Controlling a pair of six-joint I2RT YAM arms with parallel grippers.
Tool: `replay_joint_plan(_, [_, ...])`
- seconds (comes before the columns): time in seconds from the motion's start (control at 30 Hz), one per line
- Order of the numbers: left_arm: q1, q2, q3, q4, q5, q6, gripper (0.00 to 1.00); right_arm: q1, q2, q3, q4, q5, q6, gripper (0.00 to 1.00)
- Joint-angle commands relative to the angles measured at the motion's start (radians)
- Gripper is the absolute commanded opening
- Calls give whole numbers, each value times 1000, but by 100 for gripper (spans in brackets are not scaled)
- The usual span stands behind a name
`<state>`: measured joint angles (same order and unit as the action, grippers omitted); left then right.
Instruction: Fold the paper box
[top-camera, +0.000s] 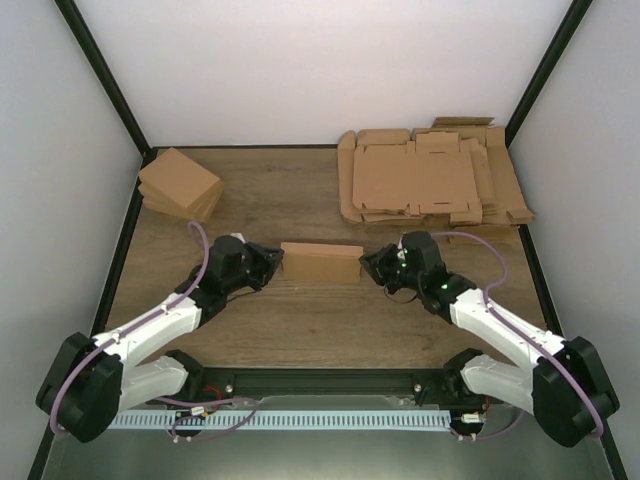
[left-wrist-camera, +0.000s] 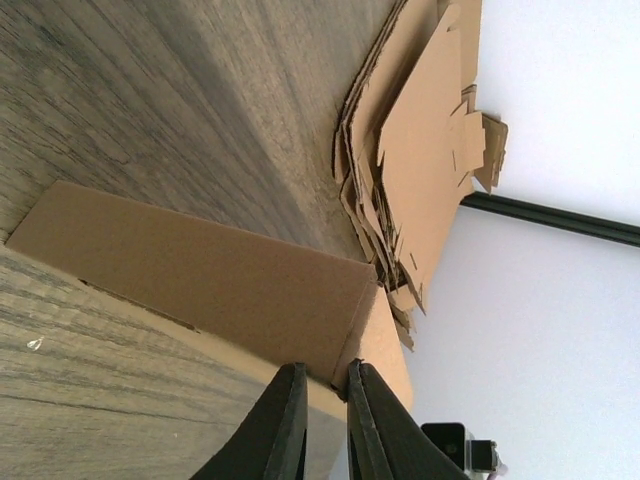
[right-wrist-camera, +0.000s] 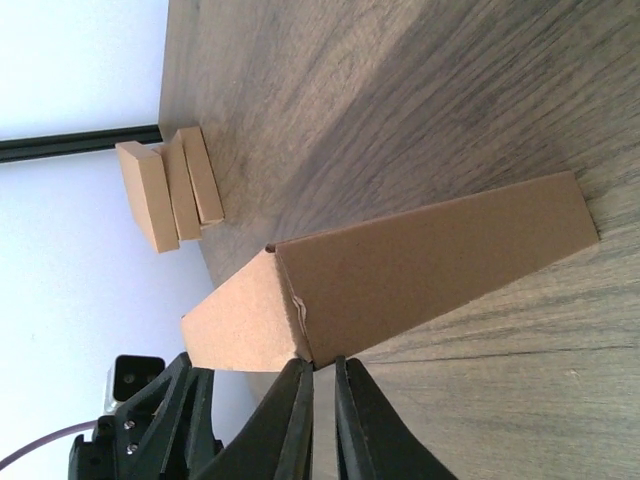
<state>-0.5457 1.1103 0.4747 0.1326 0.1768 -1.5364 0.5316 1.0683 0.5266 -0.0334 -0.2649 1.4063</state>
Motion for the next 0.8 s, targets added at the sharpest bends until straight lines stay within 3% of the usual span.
replay_joint_plan(0.0, [-1,20,-46,-142,-10,11,13,4,9,7,-194,28,-50,10])
replay_joint_plan(0.13, [-2,-11,-14,-191,-38,42,30,4,0,85,-261,67,-171,13])
replay_joint_plan(0.3, [-1,-66,38,-281,-88,101,51,4,-25,163,-338,105,-334,26])
replay_joint_plan(0.5, [-2,-113,142,-451,-164,275,76,4,-20,237,-382,89,-541,34])
replay_joint_plan(0.67, [4,-139,254,-582,-231,470,85,-9,-10,329,-462,115,-675,34])
replay_joint_plan(0.77, [25,-131,327,-644,-225,586,87,-50,-12,363,-457,18,-748,34])
